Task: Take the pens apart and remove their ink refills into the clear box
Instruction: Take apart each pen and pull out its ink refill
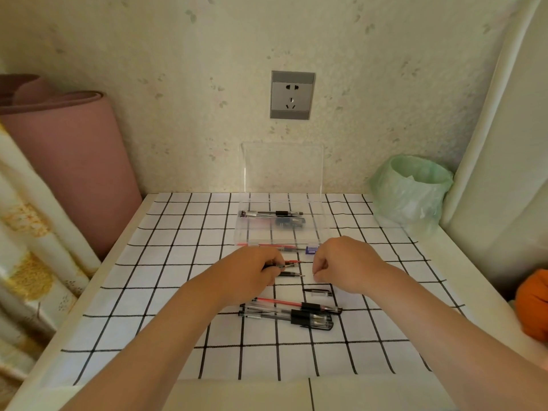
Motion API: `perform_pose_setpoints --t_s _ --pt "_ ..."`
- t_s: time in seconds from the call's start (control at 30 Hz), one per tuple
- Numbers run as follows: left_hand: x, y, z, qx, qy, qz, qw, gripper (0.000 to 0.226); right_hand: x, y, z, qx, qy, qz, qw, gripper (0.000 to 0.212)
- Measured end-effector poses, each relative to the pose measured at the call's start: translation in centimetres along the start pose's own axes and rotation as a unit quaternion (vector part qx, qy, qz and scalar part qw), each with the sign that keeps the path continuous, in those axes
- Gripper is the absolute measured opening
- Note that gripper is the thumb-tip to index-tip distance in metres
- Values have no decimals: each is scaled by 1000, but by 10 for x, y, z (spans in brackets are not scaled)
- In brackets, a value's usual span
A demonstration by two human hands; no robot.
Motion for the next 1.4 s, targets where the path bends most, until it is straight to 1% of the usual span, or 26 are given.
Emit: perform_pose_setpoints --t_s 0.1,0.2,0.33,0.5,0.8,0.9,0.93,1.03,1.17,1.37,1.4 --pt "0 0 0 4 -7 0 1000 15 -1 0 3 -19 -29 -32 999 8" --pt "0 0 -1 4 -7 4 1000 15 -3 1 8 -45 -99 -78 991 4" --pt "-1 0 -3 2 -10 9 1000 14 -3 3 13 -72 -162 -81 981 6" --pt "-3 2 -5 6 -11 4 1000 16 -1 2 14 -88 -188 -77 975 6" --pt "-4 4 -11 22 4 5 1000 21 3 4 21 -118 -212 -88 966 7" --pt "-4 3 -9 5 24 3 1000 9 5 4 22 -118 -220 -95 964 7" --pt "-5 3 -8 -3 33 0 999 8 5 4 22 -118 -221 -98 963 7" --pt "-8 3 -6 -10 57 -6 998 17 5 4 22 -113 -221 -109 963 8" --pt "-10 2 -8 -3 57 -20 998 14 6 2 20 -104 -212 -117 965 13" --pt "-12 5 -8 15 25 -34 999 12 5 3 19 -106 -207 -101 967 6" --pt "-13 6 -7 17 23 -36 999 13 5 4 19 -109 -208 -93 968 9"
Point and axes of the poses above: each hand's wrist, its own y-axis away from the middle knuckle, its own x-axis out of the palm, z = x × y, the point moved 1 cm from there along -y, towards the middle knuckle
